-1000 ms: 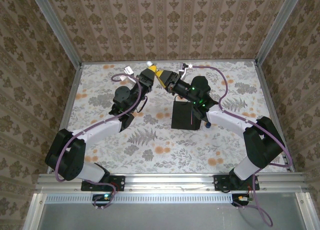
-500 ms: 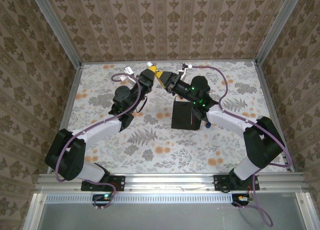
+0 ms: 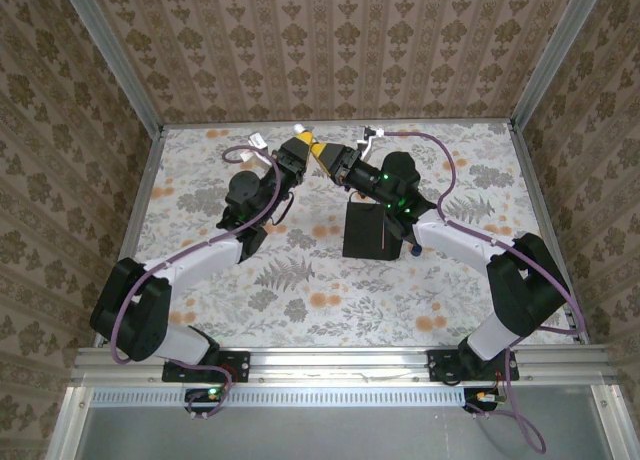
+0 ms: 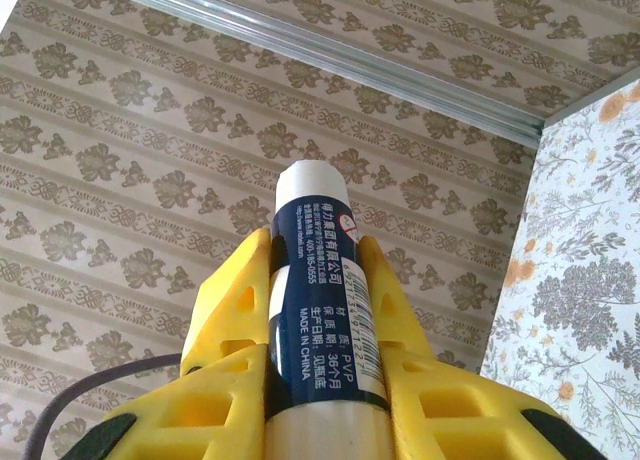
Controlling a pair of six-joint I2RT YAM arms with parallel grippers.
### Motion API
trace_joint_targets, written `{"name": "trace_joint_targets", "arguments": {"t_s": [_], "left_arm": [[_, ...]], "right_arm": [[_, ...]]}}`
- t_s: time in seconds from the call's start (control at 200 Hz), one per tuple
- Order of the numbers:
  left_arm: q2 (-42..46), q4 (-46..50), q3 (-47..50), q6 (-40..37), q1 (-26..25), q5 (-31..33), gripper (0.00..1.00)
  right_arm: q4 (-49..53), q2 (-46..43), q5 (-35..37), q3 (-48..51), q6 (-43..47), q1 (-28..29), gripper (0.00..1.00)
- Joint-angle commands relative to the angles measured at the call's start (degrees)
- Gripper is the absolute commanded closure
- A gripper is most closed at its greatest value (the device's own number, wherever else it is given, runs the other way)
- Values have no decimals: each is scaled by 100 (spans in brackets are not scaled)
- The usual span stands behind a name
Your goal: Place the letter into the envelope and seal it
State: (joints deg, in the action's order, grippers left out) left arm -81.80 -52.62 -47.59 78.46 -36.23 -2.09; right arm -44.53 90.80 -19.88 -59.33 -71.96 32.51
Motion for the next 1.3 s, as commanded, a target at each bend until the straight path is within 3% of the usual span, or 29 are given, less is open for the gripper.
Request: {"name": "trace_joint_targets", "arguments": {"t_s": [0.0, 0.225, 0.375, 0.64, 0.915, 1.085, 1.295], "left_arm": [[56, 209, 104, -141, 83, -186, 71], [310, 611, 27, -419, 254, -355, 36], [474, 768, -4, -567, 406, -482, 20], [1176, 2189, -138, -1431, 864, -840, 21], [1514, 5911, -1246, -4027, 943, -630, 21], [1129, 6883, -1620, -4914, 916, -791, 25], [289, 7216, -1984, -5797, 586, -1314, 50]], "right_arm": [[4, -248, 131, -254, 209, -21, 76], [625, -507, 262, -213, 540, -60, 76], [1237, -751, 404, -192, 845, -103, 76], [3461, -1450, 653, -384, 1694, -431, 75], [5437, -1903, 661, -565, 2553, -1008, 75], [6360, -1888, 567, -798, 3063, -1196, 75], [7495, -1624, 633, -1194, 3748, -1296, 76]]}}
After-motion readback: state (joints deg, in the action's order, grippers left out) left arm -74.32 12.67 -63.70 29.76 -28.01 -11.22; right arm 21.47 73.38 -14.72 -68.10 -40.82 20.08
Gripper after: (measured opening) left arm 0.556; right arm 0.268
